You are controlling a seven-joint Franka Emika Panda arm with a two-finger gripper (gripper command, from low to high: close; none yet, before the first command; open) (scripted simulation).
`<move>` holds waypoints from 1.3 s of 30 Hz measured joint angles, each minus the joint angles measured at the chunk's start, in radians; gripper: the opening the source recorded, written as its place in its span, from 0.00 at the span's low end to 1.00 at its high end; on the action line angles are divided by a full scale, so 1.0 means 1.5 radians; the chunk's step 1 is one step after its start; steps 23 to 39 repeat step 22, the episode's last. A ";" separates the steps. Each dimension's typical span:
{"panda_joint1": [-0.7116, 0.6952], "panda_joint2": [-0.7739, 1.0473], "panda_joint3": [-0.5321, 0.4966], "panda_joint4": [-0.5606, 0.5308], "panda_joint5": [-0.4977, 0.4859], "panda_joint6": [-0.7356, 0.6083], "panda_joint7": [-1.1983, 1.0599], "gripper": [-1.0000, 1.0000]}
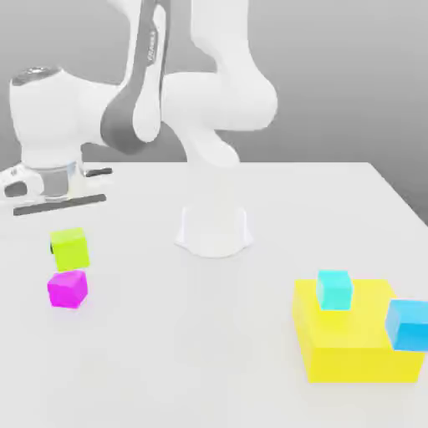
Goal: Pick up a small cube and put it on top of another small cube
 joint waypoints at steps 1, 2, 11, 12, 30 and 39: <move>-0.001 0.003 -0.007 -0.001 0.006 0.003 -0.005 0.00; 0.003 0.009 -0.013 -0.001 0.017 0.008 -0.013 0.00; 0.071 0.084 -0.052 -0.004 0.148 0.060 -0.105 0.00; 0.077 0.092 -0.054 -0.004 0.164 0.065 -0.116 0.00; 0.110 0.165 -0.053 -0.002 0.288 0.113 -0.202 0.00; 0.110 0.165 -0.053 -0.002 0.288 0.113 -0.202 0.00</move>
